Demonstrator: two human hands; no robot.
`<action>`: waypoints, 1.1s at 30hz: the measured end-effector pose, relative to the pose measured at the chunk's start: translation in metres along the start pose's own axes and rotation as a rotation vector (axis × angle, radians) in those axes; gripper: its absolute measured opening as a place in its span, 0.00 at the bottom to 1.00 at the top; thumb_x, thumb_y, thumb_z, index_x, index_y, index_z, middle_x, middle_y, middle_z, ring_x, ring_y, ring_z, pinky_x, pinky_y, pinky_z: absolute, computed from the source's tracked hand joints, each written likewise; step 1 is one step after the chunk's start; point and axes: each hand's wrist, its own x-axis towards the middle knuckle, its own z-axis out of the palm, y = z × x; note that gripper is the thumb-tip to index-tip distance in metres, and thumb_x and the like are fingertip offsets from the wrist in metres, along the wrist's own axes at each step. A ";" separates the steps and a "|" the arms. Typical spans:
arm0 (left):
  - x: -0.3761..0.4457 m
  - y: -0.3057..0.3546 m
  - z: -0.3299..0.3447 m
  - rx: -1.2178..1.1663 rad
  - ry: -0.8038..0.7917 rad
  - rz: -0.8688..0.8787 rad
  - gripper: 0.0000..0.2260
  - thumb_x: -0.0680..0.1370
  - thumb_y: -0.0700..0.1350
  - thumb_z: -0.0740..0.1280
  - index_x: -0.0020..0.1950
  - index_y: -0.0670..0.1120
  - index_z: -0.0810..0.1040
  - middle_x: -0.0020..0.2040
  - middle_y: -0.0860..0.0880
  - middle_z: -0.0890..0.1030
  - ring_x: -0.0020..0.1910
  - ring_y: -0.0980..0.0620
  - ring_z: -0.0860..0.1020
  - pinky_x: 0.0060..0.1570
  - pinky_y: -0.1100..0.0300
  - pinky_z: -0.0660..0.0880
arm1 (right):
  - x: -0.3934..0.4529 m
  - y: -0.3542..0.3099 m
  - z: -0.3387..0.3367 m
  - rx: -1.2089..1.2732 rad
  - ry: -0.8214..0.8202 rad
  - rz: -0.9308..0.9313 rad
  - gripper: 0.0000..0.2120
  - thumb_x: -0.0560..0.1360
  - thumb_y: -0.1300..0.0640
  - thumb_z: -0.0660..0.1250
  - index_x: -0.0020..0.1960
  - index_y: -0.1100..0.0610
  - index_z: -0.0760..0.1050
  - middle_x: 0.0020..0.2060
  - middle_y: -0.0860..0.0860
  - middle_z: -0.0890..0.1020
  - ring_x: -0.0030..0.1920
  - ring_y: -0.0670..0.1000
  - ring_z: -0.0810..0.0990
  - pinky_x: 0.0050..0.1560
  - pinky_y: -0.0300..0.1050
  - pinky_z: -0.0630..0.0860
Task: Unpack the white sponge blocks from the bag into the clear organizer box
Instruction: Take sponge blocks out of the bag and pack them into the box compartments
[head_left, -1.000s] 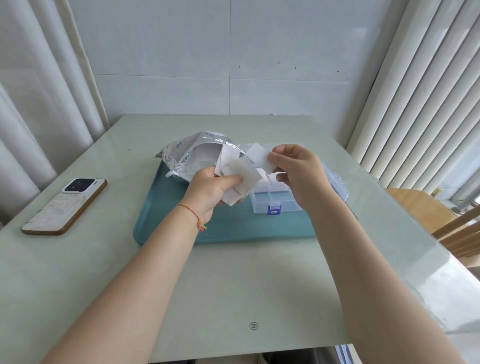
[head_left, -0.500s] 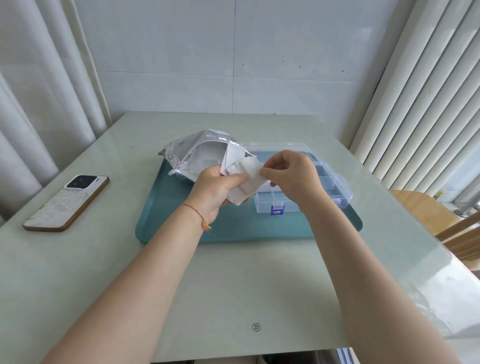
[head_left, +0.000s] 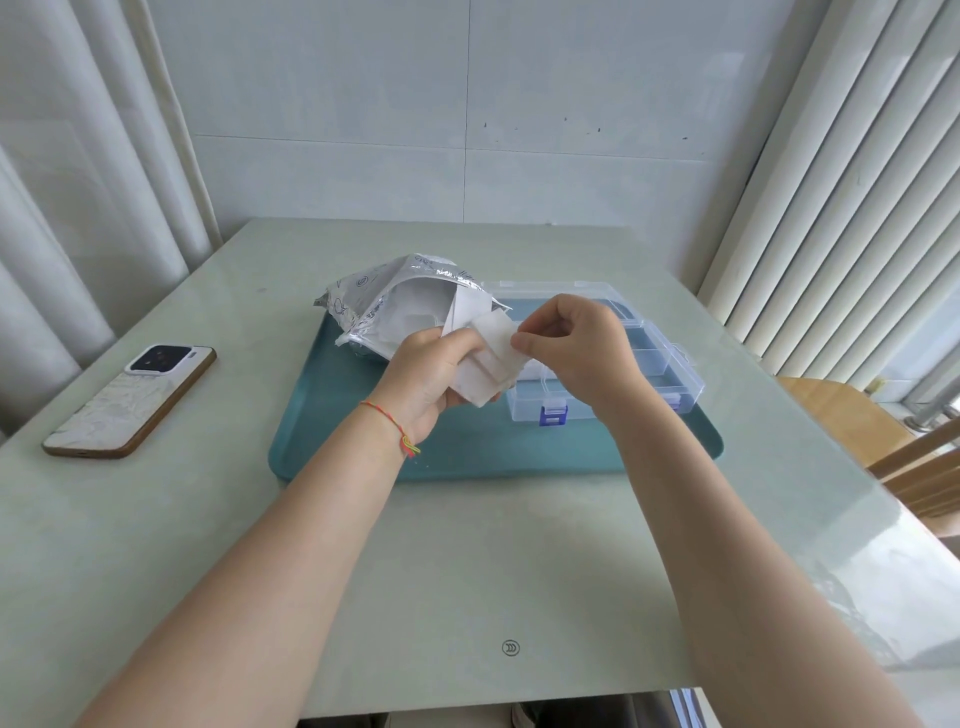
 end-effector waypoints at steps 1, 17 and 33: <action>0.001 0.000 -0.001 -0.007 0.011 -0.010 0.12 0.78 0.39 0.64 0.57 0.35 0.79 0.46 0.38 0.81 0.43 0.40 0.81 0.33 0.55 0.78 | 0.000 0.000 0.000 -0.009 0.002 -0.007 0.08 0.71 0.60 0.74 0.38 0.51 0.77 0.36 0.47 0.82 0.37 0.47 0.78 0.37 0.36 0.71; -0.002 -0.001 -0.005 0.060 -0.183 0.020 0.07 0.78 0.31 0.65 0.51 0.41 0.79 0.43 0.45 0.84 0.39 0.47 0.84 0.36 0.58 0.81 | 0.002 0.005 -0.004 0.024 0.047 0.043 0.04 0.72 0.58 0.73 0.40 0.53 0.79 0.35 0.45 0.81 0.36 0.45 0.77 0.37 0.36 0.72; 0.000 -0.002 -0.006 0.063 -0.143 0.038 0.07 0.78 0.31 0.65 0.51 0.39 0.79 0.45 0.42 0.84 0.41 0.45 0.84 0.38 0.57 0.81 | 0.002 0.004 -0.002 0.041 -0.022 0.050 0.06 0.74 0.56 0.73 0.41 0.53 0.77 0.34 0.46 0.78 0.32 0.44 0.73 0.34 0.36 0.70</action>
